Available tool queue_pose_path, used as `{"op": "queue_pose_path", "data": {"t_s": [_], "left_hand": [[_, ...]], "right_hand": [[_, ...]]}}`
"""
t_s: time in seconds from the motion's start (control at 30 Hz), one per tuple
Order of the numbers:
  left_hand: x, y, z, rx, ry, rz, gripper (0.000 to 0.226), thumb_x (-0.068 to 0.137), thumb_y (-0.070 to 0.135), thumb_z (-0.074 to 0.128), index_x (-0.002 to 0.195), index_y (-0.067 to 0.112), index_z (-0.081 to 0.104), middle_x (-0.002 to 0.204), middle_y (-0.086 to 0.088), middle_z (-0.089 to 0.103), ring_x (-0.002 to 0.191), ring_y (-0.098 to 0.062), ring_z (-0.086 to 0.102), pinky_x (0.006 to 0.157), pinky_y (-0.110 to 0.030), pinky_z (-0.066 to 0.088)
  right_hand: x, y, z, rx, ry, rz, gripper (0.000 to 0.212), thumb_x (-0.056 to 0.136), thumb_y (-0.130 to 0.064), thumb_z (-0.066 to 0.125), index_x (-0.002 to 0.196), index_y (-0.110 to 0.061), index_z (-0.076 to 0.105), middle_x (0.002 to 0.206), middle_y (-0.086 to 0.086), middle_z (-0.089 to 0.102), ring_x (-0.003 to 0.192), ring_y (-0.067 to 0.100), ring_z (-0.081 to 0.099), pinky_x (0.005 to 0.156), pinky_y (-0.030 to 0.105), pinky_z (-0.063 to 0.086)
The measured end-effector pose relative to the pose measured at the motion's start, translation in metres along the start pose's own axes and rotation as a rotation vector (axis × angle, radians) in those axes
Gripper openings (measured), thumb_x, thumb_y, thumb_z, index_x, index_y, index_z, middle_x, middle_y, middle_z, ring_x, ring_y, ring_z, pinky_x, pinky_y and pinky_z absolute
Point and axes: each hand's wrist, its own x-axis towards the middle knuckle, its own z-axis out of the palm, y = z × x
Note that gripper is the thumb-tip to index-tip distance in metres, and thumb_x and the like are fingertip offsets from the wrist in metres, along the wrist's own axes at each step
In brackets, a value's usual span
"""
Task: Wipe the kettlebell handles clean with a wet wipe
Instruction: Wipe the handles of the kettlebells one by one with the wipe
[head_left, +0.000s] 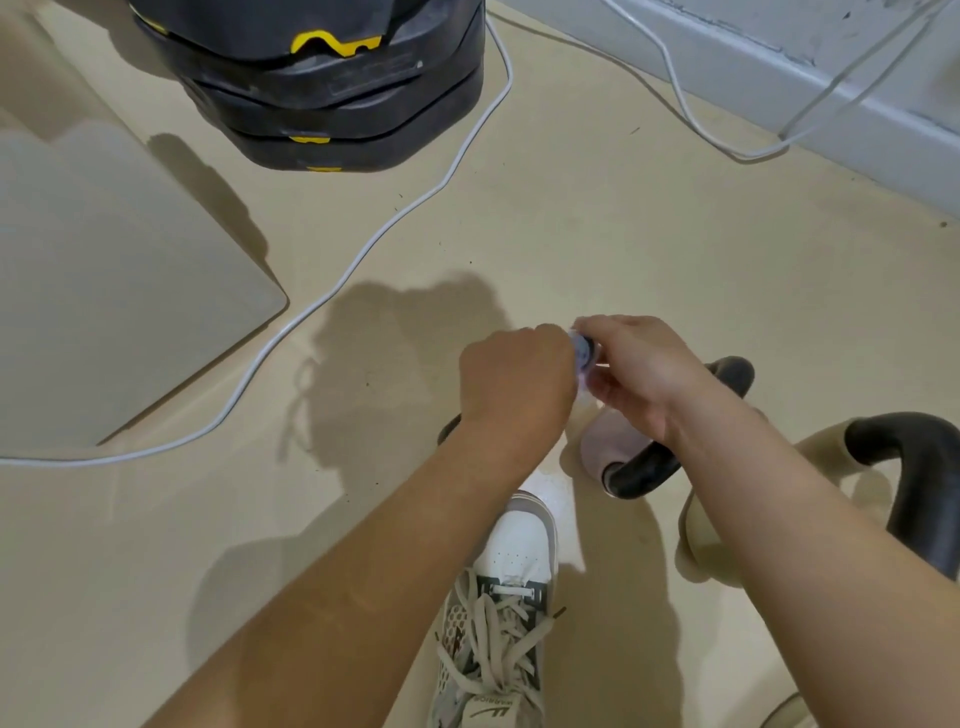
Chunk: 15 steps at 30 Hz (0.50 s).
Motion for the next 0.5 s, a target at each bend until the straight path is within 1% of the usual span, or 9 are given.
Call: {"op": "queue_pose_path", "data": {"t_s": [0.03, 0.07, 0.13, 0.17, 0.2, 0.27, 0.3, 0.4, 0.5], "left_hand": [[-0.009, -0.001, -0.004, -0.045, 0.026, -0.031, 0.011, 0.08, 0.031, 0.064, 0.081, 0.02, 0.063, 0.064, 0.0, 0.058, 0.057, -0.025, 0.053, 0.049, -0.024, 0.019], [-0.016, -0.002, 0.004, -0.047, 0.149, -0.029, 0.019, 0.072, 0.034, 0.073, 0.069, 0.02, 0.062, 0.054, 0.001, 0.056, 0.049, -0.024, 0.046, 0.05, -0.024, 0.017], [-0.034, -0.011, 0.015, -0.024, 0.254, -0.03, 0.03, 0.064, 0.039, 0.079, 0.06, 0.02, 0.056, 0.05, 0.003, 0.054, 0.048, -0.023, 0.046, 0.055, -0.027, 0.021], [-0.041, -0.018, 0.021, -0.026, 0.306, -0.015, 0.03, 0.066, 0.039, 0.077, 0.063, 0.02, 0.055, 0.054, 0.003, 0.056, 0.053, -0.023, 0.05, 0.057, -0.029, 0.024], [-0.047, -0.025, 0.027, -0.064, 0.36, 0.008, 0.027, 0.07, 0.04, 0.074, 0.067, 0.02, 0.054, 0.059, 0.004, 0.056, 0.059, -0.023, 0.052, 0.059, -0.03, 0.025], [-0.059, -0.041, 0.035, -0.207, 0.38, 0.021, 0.022, 0.076, 0.04, 0.062, 0.074, 0.02, 0.052, 0.07, 0.006, 0.055, 0.067, -0.021, 0.05, 0.063, -0.03, 0.028], [-0.064, -0.047, 0.041, -0.299, 0.368, 0.01, 0.021, 0.078, 0.04, 0.057, 0.075, 0.021, 0.05, 0.072, 0.01, 0.051, 0.069, -0.018, 0.046, 0.063, -0.03, 0.03], [-0.066, -0.063, 0.069, -0.7, 0.283, -0.037, 0.027, 0.085, 0.039, 0.062, 0.073, 0.029, 0.041, 0.069, 0.019, 0.04, 0.067, -0.017, 0.041, 0.061, -0.039, 0.041], [-0.073, -0.059, 0.079, -1.056, 0.277, -0.076, 0.024, 0.087, 0.054, 0.06, 0.075, 0.036, 0.048, 0.069, 0.015, 0.052, 0.066, -0.02, 0.051, 0.061, -0.039, 0.045]], "right_hand": [[-0.002, 0.001, 0.0, -0.085, 0.047, -0.054, 0.005, 0.086, -0.01, 0.056, 0.084, -0.011, 0.061, 0.072, 0.012, 0.044, 0.064, 0.022, 0.038, 0.056, 0.031, 0.033], [-0.004, 0.002, 0.001, -0.18, 0.085, -0.109, 0.008, 0.084, -0.013, 0.058, 0.078, -0.009, 0.063, 0.07, 0.011, 0.044, 0.062, 0.021, 0.038, 0.057, 0.03, 0.032], [-0.012, 0.007, 0.004, -0.341, 0.145, -0.208, 0.016, 0.083, -0.02, 0.062, 0.075, -0.007, 0.065, 0.07, 0.006, 0.055, 0.06, 0.016, 0.045, 0.062, 0.026, 0.037], [-0.017, 0.01, 0.007, -0.406, 0.175, -0.257, 0.015, 0.083, -0.025, 0.063, 0.083, -0.011, 0.068, 0.083, 0.004, 0.06, 0.065, 0.014, 0.05, 0.067, 0.024, 0.039], [-0.024, 0.014, 0.012, -0.475, 0.208, -0.299, 0.017, 0.084, -0.029, 0.064, 0.096, -0.017, 0.069, 0.101, 0.005, 0.057, 0.072, 0.012, 0.051, 0.073, 0.021, 0.039], [-0.039, 0.022, 0.022, -0.578, 0.27, -0.395, 0.029, 0.088, -0.029, 0.064, 0.115, -0.019, 0.064, 0.119, 0.003, 0.041, 0.079, 0.006, 0.049, 0.076, 0.009, 0.035], [-0.047, 0.026, 0.028, -0.58, 0.296, -0.463, 0.03, 0.089, -0.026, 0.064, 0.117, -0.016, 0.064, 0.121, 0.002, 0.038, 0.079, 0.005, 0.05, 0.076, 0.007, 0.038], [-0.065, 0.04, 0.048, -0.48, 0.318, -0.596, 0.022, 0.092, -0.014, 0.061, 0.113, -0.01, 0.066, 0.119, -0.001, 0.04, 0.083, 0.011, 0.059, 0.08, 0.024, 0.052], [-0.077, 0.049, 0.056, -0.346, 0.23, -0.519, 0.028, 0.093, -0.004, 0.055, 0.119, -0.011, 0.064, 0.119, -0.004, 0.04, 0.089, 0.002, 0.057, 0.084, 0.015, 0.049]]}}
